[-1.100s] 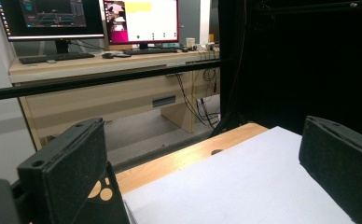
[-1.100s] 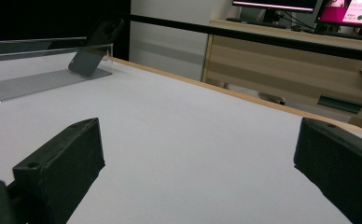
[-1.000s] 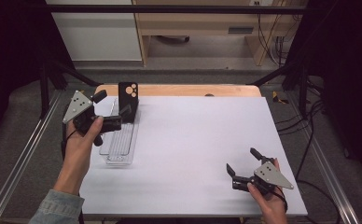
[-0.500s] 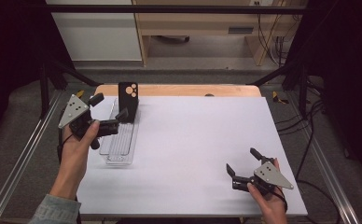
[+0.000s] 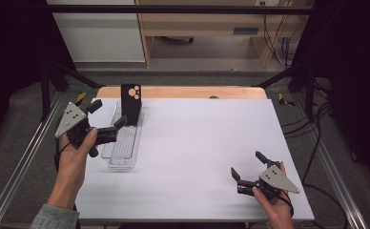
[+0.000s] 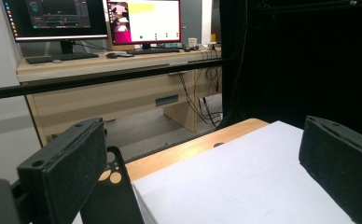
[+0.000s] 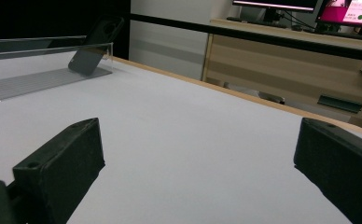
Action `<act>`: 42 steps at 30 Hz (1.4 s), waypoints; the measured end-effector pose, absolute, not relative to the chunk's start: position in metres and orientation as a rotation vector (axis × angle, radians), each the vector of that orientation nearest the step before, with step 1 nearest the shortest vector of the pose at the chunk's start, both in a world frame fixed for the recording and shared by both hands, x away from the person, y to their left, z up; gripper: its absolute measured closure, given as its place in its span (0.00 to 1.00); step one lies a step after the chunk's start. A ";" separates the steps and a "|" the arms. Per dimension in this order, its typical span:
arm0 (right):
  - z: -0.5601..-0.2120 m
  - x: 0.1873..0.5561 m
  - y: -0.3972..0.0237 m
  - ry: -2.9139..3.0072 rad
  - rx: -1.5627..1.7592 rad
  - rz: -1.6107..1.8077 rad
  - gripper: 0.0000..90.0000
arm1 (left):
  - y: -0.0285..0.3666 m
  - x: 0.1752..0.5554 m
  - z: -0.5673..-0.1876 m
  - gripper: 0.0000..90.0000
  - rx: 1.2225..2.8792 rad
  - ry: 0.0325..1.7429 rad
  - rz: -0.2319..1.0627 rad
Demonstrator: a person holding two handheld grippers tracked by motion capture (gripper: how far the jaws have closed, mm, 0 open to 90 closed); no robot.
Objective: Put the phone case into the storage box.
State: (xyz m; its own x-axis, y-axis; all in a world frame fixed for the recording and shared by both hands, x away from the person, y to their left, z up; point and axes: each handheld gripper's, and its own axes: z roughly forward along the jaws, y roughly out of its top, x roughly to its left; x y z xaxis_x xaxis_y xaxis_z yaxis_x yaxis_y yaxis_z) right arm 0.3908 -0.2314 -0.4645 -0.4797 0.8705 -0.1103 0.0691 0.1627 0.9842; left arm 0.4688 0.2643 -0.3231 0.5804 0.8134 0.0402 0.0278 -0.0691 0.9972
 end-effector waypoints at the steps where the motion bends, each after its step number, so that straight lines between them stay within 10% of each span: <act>1: -0.465 0.391 -0.231 1.713 0.903 1.393 0.02 | 0.265 0.468 -0.324 0.01 1.517 0.745 0.757; 42: -0.466 0.392 -0.231 1.718 0.904 1.388 0.02 | 0.288 0.446 -0.350 0.01 1.526 0.755 0.777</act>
State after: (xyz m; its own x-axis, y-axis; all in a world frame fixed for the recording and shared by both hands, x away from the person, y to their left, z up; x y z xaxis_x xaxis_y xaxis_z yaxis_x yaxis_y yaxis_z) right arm 0.3916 -0.2309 -0.4657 -0.4803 0.8699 -0.1123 0.0729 0.1672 0.9832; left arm 0.4458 0.2876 -0.3500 0.5658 0.8228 0.0540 0.0295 -0.0856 0.9959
